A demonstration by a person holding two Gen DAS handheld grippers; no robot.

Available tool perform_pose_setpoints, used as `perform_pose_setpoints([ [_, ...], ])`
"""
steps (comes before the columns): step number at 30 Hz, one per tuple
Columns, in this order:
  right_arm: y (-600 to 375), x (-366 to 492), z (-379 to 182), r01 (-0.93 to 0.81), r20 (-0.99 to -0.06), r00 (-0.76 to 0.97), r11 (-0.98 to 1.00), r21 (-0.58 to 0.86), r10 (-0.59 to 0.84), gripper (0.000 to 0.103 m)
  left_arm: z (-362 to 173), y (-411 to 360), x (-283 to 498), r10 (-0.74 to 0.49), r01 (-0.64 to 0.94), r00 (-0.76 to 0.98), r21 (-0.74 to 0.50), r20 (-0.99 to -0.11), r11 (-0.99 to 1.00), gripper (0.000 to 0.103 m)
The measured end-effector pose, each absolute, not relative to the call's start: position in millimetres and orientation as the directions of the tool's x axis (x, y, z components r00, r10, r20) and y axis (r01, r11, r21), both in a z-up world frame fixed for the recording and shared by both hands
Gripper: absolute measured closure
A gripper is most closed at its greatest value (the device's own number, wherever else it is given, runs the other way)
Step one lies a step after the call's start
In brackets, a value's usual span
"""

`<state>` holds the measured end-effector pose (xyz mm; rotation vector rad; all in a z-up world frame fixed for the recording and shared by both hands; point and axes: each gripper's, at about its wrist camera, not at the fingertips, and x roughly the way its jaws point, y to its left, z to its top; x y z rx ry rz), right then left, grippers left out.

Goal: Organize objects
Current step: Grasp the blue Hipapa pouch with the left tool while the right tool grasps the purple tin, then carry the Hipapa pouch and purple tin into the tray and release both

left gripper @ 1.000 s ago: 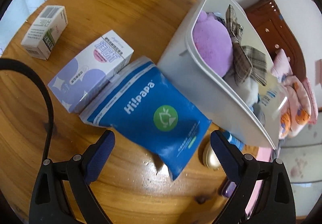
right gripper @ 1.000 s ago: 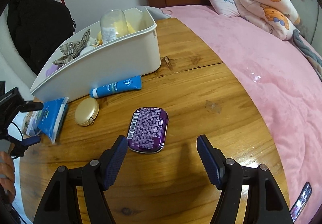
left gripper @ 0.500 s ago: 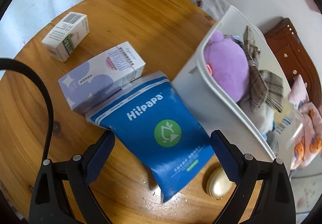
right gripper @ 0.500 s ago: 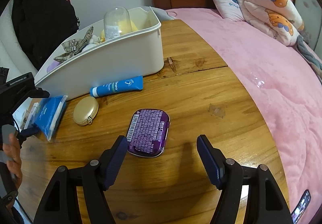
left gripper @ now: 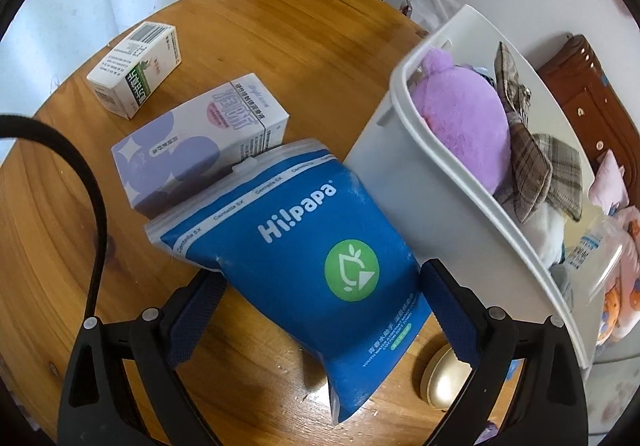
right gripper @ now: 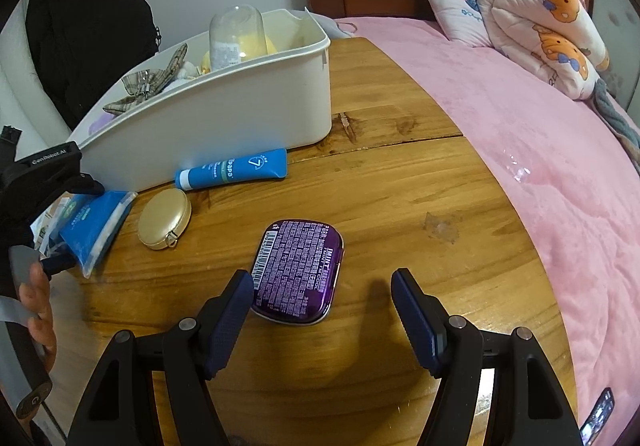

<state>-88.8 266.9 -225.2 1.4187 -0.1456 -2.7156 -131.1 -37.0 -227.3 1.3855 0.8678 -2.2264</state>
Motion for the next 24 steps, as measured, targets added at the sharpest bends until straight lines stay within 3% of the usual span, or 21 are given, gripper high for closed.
perform_pose_setpoints([
  [6, 256, -95, -229, 0.045, -0.820, -0.561, -0.993, 0.111, -0.117, 0.031, -229, -43, -127, -0.011, 0.574, -0.457, -0.286, -0.889, -0.767, 0.007],
  [12, 243, -98, -234, 0.067, -0.824, -0.560, -0.996, 0.063, -0.090, 0.032, -227, -49, -125, 0.020, 0.516, -0.489, -0.308, -0.872, -0.799, 0.027],
  [14, 239, -97, -234, 0.076, -0.819, -0.570, -0.997, 0.034, -0.071, 0.046, -228, -50, -127, 0.043, 0.495, -0.498, -0.324, -0.866, -0.806, 0.032],
  [16, 238, -95, -234, 0.086, -0.817, -0.573, -0.996, 0.024, -0.069, 0.046, -228, -51, -129, 0.073, 0.476, -0.502, -0.346, -0.862, -0.809, 0.035],
  [24, 237, -84, -231, 0.110, -0.809, -0.582, -0.994, 0.015, -0.077, 0.047, -221, -42, -113, 0.172, 0.400, -0.486, -0.393, -0.857, -0.828, 0.038],
])
